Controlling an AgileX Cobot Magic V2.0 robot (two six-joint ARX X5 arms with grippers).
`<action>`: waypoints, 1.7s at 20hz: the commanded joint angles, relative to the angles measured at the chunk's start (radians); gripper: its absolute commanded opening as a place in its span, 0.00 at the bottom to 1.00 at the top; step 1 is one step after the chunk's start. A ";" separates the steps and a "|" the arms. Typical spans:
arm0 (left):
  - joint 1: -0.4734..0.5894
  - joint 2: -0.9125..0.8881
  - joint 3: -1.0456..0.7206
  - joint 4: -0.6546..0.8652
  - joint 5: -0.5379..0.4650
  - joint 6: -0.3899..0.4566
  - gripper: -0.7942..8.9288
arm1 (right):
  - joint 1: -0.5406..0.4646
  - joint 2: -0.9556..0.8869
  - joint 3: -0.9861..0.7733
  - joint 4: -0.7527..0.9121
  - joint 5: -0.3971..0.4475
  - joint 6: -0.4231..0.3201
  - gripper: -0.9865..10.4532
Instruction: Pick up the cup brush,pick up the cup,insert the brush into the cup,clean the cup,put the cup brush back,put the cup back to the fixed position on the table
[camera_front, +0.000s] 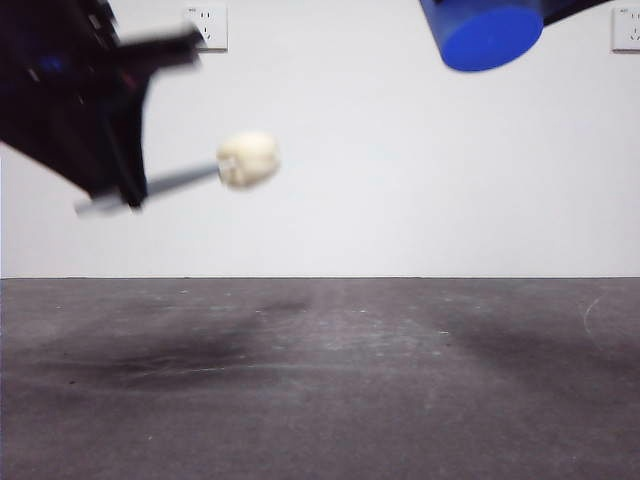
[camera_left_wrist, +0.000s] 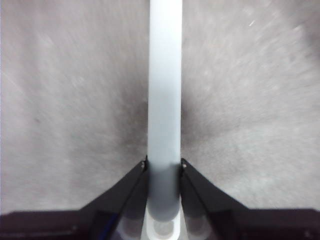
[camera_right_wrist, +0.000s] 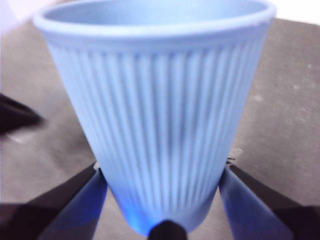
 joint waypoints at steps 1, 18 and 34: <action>0.003 0.106 -0.009 0.048 -0.006 -0.047 0.07 | 0.002 -0.034 -0.001 0.013 -0.009 0.021 0.08; 0.107 0.392 -0.009 0.277 0.028 -0.046 0.07 | 0.002 -0.127 -0.001 -0.084 -0.009 0.029 0.08; 0.104 0.465 -0.008 0.275 0.185 -0.050 0.54 | 0.002 -0.098 -0.001 -0.072 -0.006 0.018 0.08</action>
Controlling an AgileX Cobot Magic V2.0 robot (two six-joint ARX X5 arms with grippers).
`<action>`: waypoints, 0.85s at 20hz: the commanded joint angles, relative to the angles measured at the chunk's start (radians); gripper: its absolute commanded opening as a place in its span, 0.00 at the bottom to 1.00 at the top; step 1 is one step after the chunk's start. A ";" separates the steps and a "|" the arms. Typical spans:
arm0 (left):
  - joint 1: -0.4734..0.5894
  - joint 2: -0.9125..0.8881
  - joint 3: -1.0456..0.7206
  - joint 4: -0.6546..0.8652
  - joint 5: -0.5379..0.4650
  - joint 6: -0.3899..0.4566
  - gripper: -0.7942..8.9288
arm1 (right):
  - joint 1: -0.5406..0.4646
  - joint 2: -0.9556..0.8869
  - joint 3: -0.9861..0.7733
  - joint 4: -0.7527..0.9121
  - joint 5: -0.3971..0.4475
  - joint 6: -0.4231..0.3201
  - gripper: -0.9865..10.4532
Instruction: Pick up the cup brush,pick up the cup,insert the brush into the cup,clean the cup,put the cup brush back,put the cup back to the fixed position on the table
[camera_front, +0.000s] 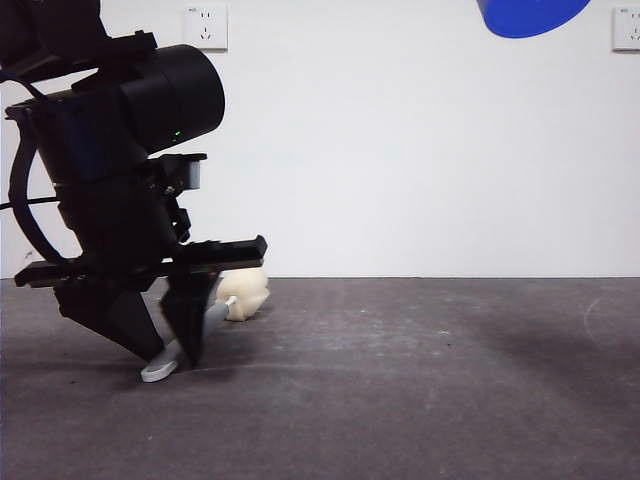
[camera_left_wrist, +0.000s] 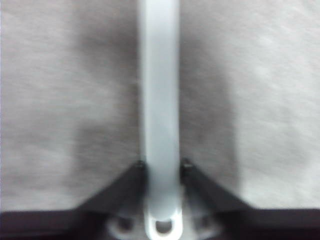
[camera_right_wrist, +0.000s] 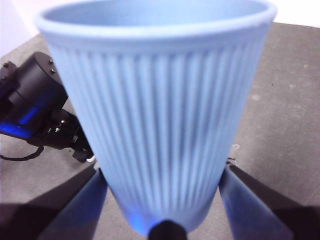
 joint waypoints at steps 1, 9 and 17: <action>-0.002 0.014 -0.011 -0.032 0.035 0.003 0.54 | 0.002 0.029 -0.001 0.038 0.003 -0.010 0.08; -0.003 -0.129 -0.010 -0.094 0.055 0.130 0.54 | -0.040 0.241 -0.109 0.477 0.065 -0.159 0.08; -0.083 -0.568 -0.010 -0.345 0.060 0.188 0.54 | -0.183 0.600 -0.259 0.978 0.080 -0.225 0.08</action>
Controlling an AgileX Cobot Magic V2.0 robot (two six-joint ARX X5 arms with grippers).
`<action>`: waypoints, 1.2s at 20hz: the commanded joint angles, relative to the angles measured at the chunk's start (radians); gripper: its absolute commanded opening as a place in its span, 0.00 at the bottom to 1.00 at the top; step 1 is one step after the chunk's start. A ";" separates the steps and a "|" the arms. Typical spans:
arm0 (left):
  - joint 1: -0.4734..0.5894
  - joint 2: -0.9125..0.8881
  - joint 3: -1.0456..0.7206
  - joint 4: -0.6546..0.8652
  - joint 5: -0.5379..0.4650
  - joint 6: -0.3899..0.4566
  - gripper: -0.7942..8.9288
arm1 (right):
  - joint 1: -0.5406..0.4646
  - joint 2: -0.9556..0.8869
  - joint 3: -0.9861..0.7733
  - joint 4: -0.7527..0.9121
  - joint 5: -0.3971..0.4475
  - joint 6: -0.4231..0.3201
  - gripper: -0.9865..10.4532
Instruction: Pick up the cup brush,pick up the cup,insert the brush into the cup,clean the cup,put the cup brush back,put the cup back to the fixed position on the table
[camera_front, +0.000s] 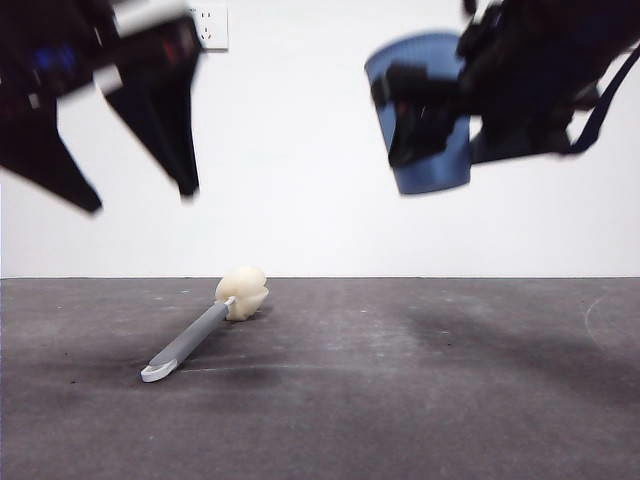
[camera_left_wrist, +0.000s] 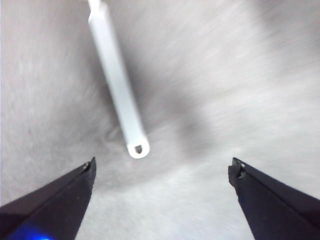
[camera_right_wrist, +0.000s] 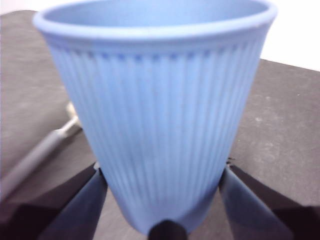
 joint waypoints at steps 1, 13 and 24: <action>-0.034 -0.116 -0.008 -0.037 0.000 0.010 0.54 | -0.033 0.119 -0.008 0.101 -0.051 -0.003 0.08; -0.058 -0.397 -0.008 -0.187 -0.006 -0.013 0.54 | -0.182 0.525 -0.007 0.462 -0.211 0.044 0.08; -0.058 -0.396 -0.008 -0.189 -0.007 -0.013 0.54 | -0.214 0.575 -0.008 0.280 -0.286 0.059 0.25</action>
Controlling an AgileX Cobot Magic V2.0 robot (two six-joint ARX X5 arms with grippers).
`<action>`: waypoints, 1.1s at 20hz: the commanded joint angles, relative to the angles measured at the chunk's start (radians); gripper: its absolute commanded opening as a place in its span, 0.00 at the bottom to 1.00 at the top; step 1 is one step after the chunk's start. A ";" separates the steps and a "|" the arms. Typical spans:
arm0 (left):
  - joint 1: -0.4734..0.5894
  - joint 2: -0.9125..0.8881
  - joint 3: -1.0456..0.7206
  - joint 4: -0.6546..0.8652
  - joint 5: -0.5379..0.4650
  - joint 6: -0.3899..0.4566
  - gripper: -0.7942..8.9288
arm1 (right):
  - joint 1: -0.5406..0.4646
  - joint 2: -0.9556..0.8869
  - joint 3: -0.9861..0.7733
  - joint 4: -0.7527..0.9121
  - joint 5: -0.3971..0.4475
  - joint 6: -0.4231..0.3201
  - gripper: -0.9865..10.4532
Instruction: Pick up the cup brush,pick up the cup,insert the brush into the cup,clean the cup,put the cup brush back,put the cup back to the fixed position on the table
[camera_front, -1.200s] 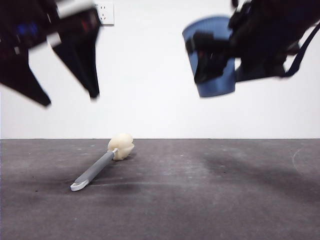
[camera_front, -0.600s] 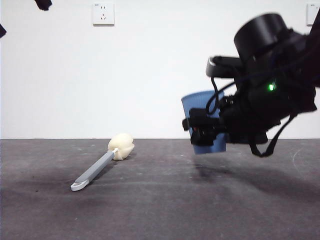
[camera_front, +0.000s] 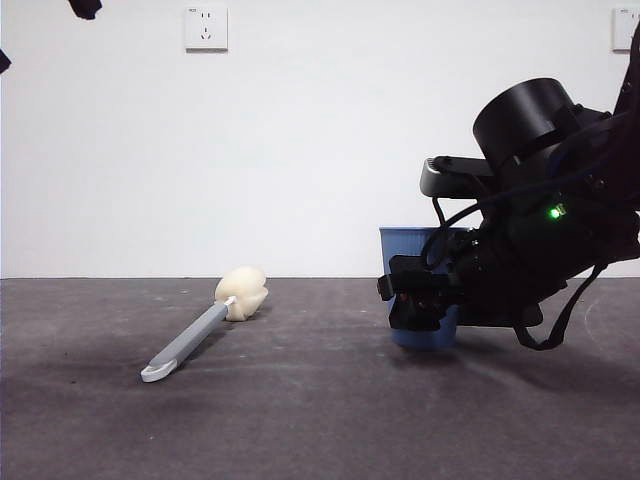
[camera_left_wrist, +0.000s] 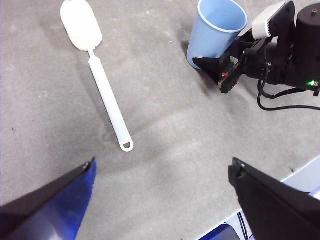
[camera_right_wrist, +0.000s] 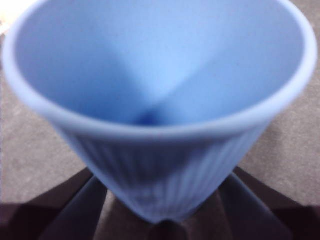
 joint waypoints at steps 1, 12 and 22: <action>-0.003 -0.002 -0.008 0.000 -0.003 -0.010 0.54 | 0.001 0.024 -0.017 -0.094 -0.005 0.033 0.32; -0.003 -0.002 -0.008 -0.003 -0.003 -0.010 0.54 | 0.005 -0.106 -0.017 -0.308 -0.004 0.101 0.59; -0.003 -0.002 -0.008 -0.023 -0.002 0.020 0.54 | 0.037 -0.781 -0.016 -1.057 -0.218 0.180 0.58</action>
